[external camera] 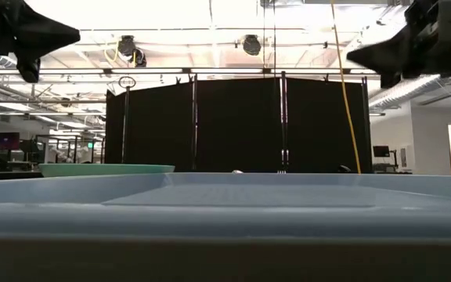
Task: Set up tray
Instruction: Put the pink cup on the blue serving tray
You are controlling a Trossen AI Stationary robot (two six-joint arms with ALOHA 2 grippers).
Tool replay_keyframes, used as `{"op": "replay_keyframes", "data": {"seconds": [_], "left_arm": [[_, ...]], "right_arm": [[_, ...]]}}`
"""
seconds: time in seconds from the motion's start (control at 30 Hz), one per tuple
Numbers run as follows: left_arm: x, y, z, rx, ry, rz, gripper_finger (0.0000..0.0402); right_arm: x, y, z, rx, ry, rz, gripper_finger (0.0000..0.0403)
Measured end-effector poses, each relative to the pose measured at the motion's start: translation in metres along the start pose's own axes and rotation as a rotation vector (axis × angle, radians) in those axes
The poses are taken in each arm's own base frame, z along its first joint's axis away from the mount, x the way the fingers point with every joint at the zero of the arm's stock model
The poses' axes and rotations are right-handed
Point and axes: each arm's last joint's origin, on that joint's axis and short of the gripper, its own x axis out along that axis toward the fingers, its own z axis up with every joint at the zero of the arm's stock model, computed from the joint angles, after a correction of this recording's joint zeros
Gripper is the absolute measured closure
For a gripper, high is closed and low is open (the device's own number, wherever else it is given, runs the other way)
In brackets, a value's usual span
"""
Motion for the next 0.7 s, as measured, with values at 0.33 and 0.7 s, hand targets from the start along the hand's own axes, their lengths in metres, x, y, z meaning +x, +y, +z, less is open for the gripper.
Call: {"op": "replay_keyframes", "data": {"seconds": [0.33, 0.7], "left_arm": [[0.001, 0.005, 0.01, -0.09, -0.06, 0.156, 0.0364], [0.003, 0.003, -0.002, -0.017, -0.01, 0.123, 0.0364]], "right_arm": [[0.009, 0.001, -0.018, 0.039, 0.147, 0.164, 0.0403], [0.014, 0.001, -0.021, -0.05, 0.139, 0.097, 0.0403]]}}
